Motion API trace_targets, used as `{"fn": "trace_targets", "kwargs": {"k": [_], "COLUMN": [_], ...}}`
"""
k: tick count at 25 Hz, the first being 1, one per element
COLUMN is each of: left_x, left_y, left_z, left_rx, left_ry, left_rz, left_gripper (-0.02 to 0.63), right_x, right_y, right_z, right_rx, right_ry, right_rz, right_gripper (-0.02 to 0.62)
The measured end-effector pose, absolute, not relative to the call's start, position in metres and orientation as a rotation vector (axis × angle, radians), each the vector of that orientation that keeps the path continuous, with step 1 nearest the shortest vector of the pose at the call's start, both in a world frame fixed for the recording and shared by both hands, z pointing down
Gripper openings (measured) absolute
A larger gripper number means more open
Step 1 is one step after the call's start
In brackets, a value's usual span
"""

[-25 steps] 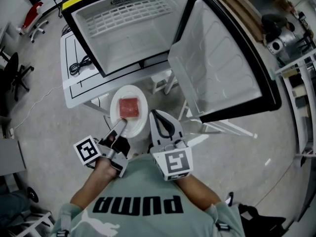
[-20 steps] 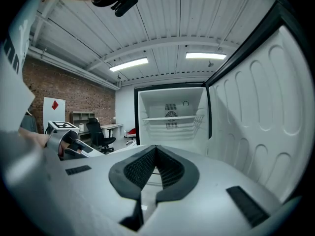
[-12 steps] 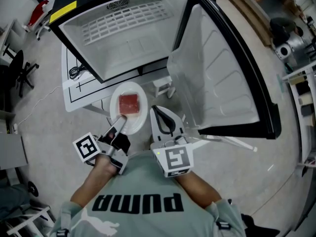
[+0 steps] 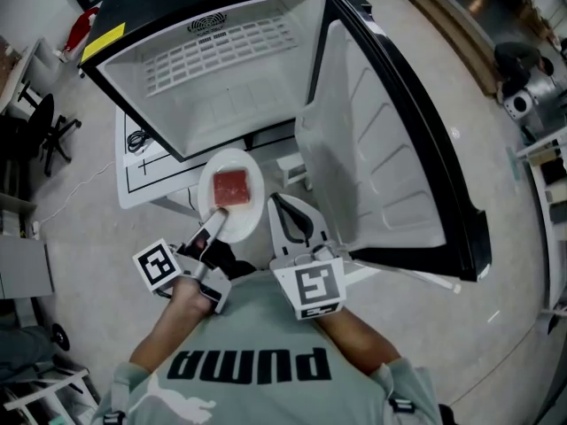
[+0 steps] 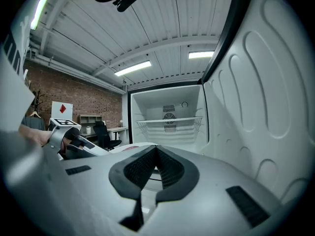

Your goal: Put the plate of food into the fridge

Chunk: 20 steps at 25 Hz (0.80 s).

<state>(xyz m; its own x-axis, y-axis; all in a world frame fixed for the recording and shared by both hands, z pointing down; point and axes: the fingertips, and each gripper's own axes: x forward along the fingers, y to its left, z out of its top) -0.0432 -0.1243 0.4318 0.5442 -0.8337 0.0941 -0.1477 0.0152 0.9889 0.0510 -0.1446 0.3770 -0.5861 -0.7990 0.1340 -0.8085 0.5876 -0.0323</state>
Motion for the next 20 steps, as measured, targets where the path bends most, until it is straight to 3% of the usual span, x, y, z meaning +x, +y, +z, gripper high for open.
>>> {"fn": "trace_targets", "kwargs": {"k": [20], "left_x": [-0.047], "left_y": [-0.191], "left_z": [0.447], "left_rx": [1.464], "left_ry": [-0.871], "left_rz": [-0.644], "left_gripper": [0.035], "right_x": [0.048], "right_y": [-0.187], "right_z": [0.385], "right_rx": [1.411], "right_ry": [-2.654], "right_rz": [0.182], "right_gripper": [0.005]}}
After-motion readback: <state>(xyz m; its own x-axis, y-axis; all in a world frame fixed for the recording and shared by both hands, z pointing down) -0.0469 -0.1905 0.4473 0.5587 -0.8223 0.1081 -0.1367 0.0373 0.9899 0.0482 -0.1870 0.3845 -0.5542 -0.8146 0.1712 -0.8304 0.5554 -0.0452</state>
